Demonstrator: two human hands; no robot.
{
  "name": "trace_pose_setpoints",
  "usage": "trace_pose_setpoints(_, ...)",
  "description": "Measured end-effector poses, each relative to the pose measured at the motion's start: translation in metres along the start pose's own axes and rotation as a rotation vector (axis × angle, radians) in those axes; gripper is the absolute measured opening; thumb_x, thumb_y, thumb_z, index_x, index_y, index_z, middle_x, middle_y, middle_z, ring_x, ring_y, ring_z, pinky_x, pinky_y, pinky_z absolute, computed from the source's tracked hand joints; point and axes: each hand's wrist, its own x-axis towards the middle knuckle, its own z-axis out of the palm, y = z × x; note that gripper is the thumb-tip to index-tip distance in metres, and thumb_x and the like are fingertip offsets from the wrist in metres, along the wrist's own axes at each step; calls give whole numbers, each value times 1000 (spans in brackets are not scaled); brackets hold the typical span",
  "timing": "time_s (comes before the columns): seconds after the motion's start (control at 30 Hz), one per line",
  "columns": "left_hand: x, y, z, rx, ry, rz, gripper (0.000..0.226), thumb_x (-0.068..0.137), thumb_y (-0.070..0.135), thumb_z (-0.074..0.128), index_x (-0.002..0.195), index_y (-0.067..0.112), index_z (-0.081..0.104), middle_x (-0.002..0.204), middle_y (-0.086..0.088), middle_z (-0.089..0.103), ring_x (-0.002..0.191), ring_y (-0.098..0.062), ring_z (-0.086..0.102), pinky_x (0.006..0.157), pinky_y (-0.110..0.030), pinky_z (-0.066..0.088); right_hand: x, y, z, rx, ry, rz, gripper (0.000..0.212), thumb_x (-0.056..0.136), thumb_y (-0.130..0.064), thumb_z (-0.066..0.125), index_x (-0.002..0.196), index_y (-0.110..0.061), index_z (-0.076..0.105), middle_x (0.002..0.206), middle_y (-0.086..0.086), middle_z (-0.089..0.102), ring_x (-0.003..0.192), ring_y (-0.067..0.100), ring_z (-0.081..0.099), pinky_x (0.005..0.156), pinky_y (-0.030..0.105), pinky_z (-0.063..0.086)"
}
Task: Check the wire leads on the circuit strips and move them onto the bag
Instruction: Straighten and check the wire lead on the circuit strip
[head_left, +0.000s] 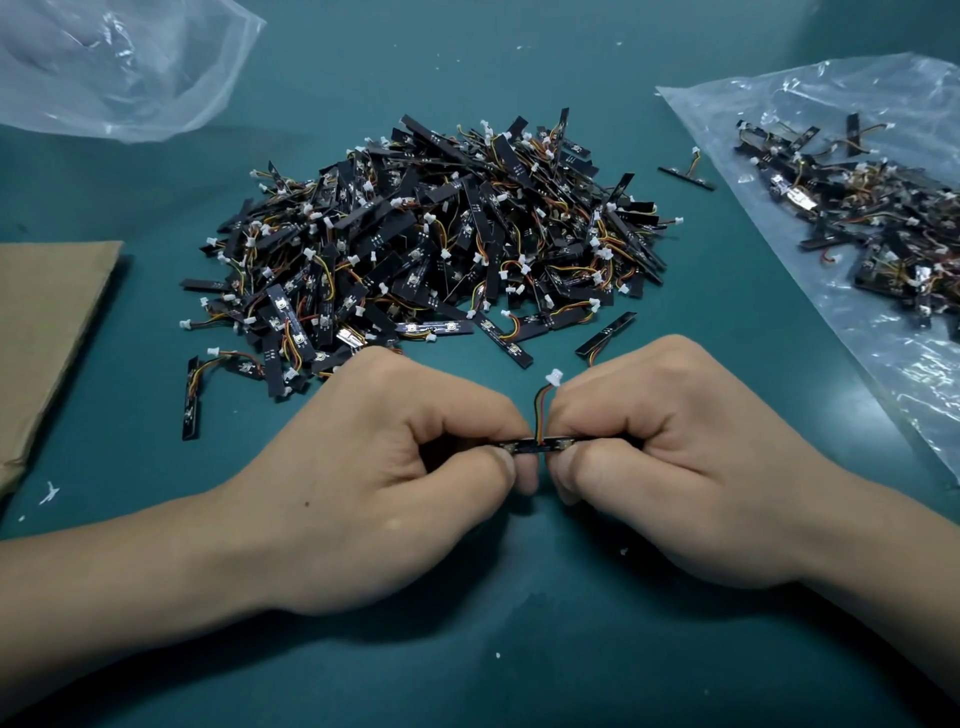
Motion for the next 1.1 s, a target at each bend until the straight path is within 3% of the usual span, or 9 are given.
trace_pose_setpoints(0.37,0,4,-2,79,11,4,24,81,9,56,78,-12,66,55,11,41,54,-7,39,54,-7,32,1,-1,0,-49,-14,-29,24,82,-15,56,61,-4,51,58,11,42,57,33,44,54,48,40)
trace_pose_setpoints(0.53,-3,1,1,1,35,-59,32,79,14,54,78,-15,66,50,12,42,49,-2,40,53,-6,32,1,-1,2,-74,-13,-22,27,81,-16,55,60,-6,43,59,11,38,58,33,41,54,50,39)
trace_pose_setpoints(0.73,0,7,-1,22,-12,-35,28,78,10,55,76,-15,65,51,10,41,51,-8,41,53,-7,32,1,-1,1,-79,-15,-23,24,82,-16,55,62,-5,48,59,10,42,59,33,45,55,49,40)
trace_pose_setpoints(1.1,4,15,-11,270,-144,31,21,79,7,58,74,-10,68,56,10,43,50,-15,38,51,-28,29,1,-1,2,-78,8,-18,23,80,-16,53,61,-4,45,59,10,40,59,33,44,55,50,40)
